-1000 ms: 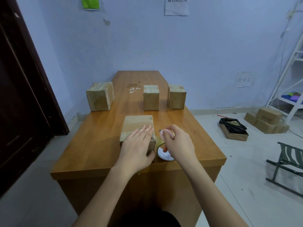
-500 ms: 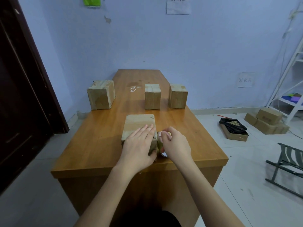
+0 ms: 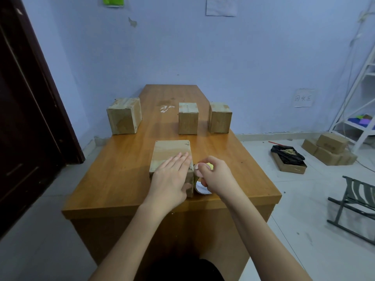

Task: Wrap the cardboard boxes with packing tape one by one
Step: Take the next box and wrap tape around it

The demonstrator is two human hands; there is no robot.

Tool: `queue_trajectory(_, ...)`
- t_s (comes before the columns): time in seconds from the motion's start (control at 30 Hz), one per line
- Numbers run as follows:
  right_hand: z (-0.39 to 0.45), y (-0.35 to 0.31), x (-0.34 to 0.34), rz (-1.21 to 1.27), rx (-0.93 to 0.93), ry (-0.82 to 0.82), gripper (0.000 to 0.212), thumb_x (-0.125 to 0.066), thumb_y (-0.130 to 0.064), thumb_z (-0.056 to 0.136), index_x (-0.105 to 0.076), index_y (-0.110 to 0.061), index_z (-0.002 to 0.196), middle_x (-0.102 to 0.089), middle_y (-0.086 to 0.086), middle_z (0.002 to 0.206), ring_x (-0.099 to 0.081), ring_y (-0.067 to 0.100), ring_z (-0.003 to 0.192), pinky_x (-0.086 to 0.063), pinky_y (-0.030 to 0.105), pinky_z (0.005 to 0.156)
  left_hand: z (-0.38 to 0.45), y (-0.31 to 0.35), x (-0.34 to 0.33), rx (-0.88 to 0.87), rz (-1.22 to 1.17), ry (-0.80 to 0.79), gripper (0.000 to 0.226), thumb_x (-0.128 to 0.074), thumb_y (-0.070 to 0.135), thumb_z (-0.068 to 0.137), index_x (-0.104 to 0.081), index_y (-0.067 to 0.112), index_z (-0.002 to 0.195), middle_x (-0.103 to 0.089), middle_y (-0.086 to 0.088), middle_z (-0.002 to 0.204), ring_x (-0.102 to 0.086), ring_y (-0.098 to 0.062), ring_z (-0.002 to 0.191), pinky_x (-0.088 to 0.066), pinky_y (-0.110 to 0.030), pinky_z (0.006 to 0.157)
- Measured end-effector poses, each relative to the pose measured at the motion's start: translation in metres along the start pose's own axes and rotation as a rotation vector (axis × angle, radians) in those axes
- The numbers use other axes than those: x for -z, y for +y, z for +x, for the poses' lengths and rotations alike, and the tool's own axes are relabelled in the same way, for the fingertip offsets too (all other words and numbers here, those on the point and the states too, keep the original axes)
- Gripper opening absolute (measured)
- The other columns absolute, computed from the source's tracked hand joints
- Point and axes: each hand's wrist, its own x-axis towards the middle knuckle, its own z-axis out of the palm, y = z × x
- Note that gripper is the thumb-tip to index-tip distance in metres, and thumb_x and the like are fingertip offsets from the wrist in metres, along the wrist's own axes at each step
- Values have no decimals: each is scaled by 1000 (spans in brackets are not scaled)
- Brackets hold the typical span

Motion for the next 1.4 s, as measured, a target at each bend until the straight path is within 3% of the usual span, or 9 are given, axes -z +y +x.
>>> queue_trajectory(0.4,-13,14,1,19,72,-5,16,-48,-24,95,-62,-20,101,-53,-8,65,-48,4,54,-31,9,39,3,2,1,33,-10,0,76,-56,40,90,-12,22,150,-13,6,157,-9,-9,143,-2,-23,112)
queue_trajectory(0.57,-23,19,3,14,125,6,13,-48,-26,96,-61,-24,97,-53,-10,58,-48,1,47,-32,9,38,2,0,3,24,-38,0,77,-55,42,90,-10,24,150,-12,8,156,-9,-8,143,-1,-21,110)
queue_trajectory(0.7,-38,20,6,71,168,-87,16,-50,-23,96,-63,-29,89,-53,-11,44,-48,-1,39,-35,12,39,3,-3,4,12,-68,1,76,-57,39,90,-13,23,150,-15,7,156,-11,-7,142,-5,-22,113)
queue_trajectory(0.83,-45,18,7,171,182,18,11,-46,-26,98,-57,-25,98,-56,-7,48,-49,1,41,-38,15,40,3,-4,3,18,-52,-5,79,-59,40,89,-11,24,150,-13,8,156,-11,-6,142,0,-19,110)
queue_trajectory(0.93,-47,11,13,348,172,5,12,-42,-34,100,-51,-26,103,-57,-8,55,-50,-1,44,-36,13,40,4,-4,1,30,-42,6,79,-59,41,88,-12,25,150,-13,8,156,-11,-6,142,1,-18,107)
queue_trajectory(1.1,-39,7,21,572,9,67,29,-48,-44,95,-54,-16,95,-47,-9,54,-38,1,40,-30,15,37,4,-2,1,38,-20,3,80,-58,44,88,-11,25,150,-13,8,156,-11,-7,142,2,-19,107)
queue_trajectory(1.3,-26,20,35,536,-39,203,27,-46,-40,98,-46,-21,79,-41,-5,62,-35,4,46,-30,14,38,4,-2,0,37,-21,-9,81,-58,44,88,-10,25,150,-12,9,156,-10,-7,142,3,-20,108)
queue_trajectory(1.4,-20,29,41,485,-74,254,20,-42,-33,100,-49,-15,94,-45,-2,71,-40,8,58,-33,16,44,4,-3,-1,38,-15,-3,81,-58,45,88,-10,26,150,-12,9,156,-10,-6,142,3,-20,107)
